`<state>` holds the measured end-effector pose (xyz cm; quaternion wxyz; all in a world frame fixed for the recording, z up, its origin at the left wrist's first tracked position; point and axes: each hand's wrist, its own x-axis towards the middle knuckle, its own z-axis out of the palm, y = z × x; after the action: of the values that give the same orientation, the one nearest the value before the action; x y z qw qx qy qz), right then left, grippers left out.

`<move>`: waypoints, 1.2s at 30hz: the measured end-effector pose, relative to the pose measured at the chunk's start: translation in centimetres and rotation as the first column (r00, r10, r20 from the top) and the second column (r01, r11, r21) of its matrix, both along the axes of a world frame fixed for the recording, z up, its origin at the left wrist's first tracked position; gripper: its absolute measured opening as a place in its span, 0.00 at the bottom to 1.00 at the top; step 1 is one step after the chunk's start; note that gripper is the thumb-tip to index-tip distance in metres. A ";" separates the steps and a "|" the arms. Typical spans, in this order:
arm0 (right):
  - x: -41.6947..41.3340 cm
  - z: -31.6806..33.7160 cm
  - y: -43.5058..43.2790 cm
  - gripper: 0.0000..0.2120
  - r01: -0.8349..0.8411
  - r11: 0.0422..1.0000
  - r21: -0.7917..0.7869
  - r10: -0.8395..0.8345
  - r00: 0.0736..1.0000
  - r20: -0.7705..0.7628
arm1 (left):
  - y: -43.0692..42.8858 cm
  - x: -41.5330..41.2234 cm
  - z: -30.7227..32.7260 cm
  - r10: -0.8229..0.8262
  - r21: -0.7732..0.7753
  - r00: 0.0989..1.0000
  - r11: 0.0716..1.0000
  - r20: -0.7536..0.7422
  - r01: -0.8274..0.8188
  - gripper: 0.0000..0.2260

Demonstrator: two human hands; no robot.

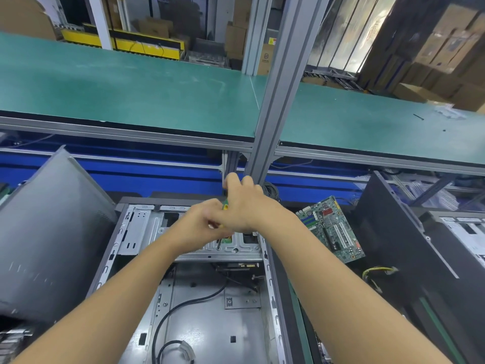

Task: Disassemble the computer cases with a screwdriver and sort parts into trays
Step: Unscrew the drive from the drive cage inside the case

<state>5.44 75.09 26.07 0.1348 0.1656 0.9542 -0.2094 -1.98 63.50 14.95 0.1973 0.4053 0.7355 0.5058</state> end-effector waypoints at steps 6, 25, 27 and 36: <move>0.0 -0.5 -0.6 0.20 0.036 0.968 0.248 -0.021 0.998 -0.063 | -0.3 -0.1 0.1 0.010 -0.057 0.989 0.998 0.147 -0.002 0.12; -0.2 0.0 -0.6 0.16 -0.036 0.983 0.181 0.037 0.999 -0.006 | -1.2 -0.3 -0.1 0.000 -0.094 0.995 0.996 0.100 0.009 0.12; -0.4 0.3 -0.6 0.18 -0.049 0.993 0.109 0.046 0.998 0.030 | -0.9 -0.1 -0.3 0.074 -0.095 0.997 0.993 0.029 -0.071 0.08; -0.3 -0.5 -1.2 0.24 0.039 0.926 0.376 -0.017 0.998 -0.061 | -0.8 -0.5 -1.4 0.056 -0.235 0.993 0.969 -0.108 -0.080 0.15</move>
<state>5.12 73.85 25.62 0.0705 0.1958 0.9777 -0.0287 -2.45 62.71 13.57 0.1898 0.3782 0.8134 0.3991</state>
